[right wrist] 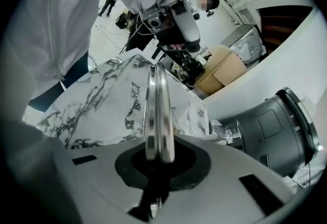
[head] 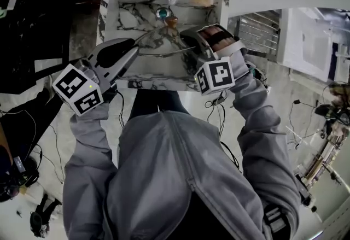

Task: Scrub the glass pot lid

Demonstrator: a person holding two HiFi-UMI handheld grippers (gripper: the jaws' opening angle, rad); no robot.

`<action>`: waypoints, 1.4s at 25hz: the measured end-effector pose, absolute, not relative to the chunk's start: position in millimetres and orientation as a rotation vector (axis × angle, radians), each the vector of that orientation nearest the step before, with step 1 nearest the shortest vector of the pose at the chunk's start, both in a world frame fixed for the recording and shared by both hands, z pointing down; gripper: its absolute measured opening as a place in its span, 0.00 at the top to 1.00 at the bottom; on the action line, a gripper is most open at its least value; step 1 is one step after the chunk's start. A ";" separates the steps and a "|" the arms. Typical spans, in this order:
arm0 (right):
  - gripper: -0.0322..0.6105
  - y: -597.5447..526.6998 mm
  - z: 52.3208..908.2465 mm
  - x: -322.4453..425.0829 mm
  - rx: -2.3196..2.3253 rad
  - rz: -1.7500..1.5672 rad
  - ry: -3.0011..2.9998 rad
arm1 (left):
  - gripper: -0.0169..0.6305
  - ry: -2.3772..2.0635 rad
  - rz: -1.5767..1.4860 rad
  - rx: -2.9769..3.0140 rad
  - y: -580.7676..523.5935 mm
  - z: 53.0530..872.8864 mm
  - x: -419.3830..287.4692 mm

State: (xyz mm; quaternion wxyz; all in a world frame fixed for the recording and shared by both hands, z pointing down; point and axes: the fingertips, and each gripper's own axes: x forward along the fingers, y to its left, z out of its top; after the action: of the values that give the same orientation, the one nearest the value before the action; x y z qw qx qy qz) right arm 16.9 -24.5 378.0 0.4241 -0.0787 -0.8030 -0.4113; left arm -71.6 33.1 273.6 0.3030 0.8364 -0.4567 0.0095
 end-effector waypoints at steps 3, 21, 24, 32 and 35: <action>0.89 -32.5 383.6 16.3 -0.084 -1.031 -2.057 | 0.82 -1.202 0.047 2.153 4.1 297.4 -74.9; 0.89 -24.0 406.4 21.8 0.032 -1.036 -2.150 | 0.45 -0.754 0.393 1.978 -93.6 444.9 -13.0; 0.89 -26.5 407.4 22.8 0.033 -1.067 -2.148 | 0.41 -0.666 0.477 2.021 -93.3 456.2 1.7; 0.89 -22.8 411.0 28.4 0.006 -1.108 -2.152 | 0.40 -0.525 0.427 2.038 -99.4 472.1 21.7; 0.89 -21.8 412.0 29.2 0.005 -1.089 -2.168 | 0.40 -0.512 0.411 2.047 -99.5 471.8 23.1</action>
State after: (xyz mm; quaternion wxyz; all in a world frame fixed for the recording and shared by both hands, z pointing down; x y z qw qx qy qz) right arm 29.2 -21.8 412.0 0.3501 0.0018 -0.8371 -0.4203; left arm 23.1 -99.5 471.8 0.4760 0.8374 -0.2093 0.1681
